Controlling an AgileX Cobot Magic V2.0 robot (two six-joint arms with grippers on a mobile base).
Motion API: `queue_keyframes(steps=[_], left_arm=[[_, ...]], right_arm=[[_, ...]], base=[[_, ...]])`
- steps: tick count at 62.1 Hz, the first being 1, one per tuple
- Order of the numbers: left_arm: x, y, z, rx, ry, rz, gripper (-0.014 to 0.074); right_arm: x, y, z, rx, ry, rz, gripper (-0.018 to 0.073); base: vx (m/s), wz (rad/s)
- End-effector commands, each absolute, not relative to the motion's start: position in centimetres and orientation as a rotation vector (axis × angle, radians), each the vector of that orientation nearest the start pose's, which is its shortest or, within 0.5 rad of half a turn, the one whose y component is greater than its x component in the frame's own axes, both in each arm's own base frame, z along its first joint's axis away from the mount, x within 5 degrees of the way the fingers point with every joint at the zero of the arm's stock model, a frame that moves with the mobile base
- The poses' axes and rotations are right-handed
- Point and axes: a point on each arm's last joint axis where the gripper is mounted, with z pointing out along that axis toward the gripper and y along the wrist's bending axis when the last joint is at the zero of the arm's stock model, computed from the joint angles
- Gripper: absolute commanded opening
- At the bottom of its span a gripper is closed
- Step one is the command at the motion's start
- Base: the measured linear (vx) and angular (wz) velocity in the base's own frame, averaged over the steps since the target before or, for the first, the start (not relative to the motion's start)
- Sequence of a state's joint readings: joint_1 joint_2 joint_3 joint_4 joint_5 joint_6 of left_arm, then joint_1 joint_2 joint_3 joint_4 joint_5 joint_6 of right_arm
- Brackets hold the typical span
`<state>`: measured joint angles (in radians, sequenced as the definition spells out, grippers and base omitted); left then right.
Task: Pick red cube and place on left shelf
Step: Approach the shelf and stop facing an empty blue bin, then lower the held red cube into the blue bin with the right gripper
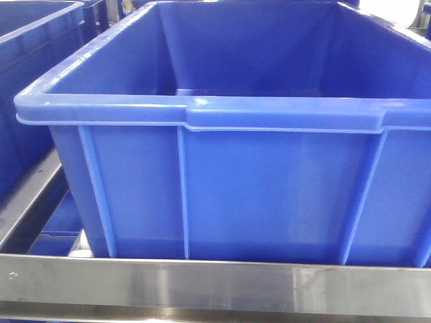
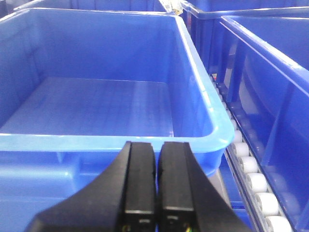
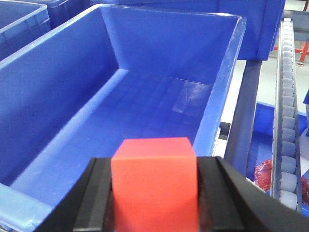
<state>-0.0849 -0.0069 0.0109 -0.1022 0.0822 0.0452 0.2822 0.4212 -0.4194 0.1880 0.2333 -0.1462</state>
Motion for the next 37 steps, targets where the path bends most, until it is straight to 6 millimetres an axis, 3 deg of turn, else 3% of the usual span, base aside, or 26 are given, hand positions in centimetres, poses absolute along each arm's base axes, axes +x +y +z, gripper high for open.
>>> queue_keyframes(steps=[1, 37], left_arm=[[5.59, -0.5, 20.31, 0.018, 1.494, -0.126, 0.0102], [5.59, -0.5, 20.31, 0.018, 1.494, -0.126, 0.0102]], right_arm=[[9.17, 2.88, 32.16, -0.22, 1.593, 0.261, 0.0148], [9.17, 2.88, 32.16, -0.22, 1.593, 0.261, 0.0148]], base=[[0.01, 0.04], [0.0, -0.03]])
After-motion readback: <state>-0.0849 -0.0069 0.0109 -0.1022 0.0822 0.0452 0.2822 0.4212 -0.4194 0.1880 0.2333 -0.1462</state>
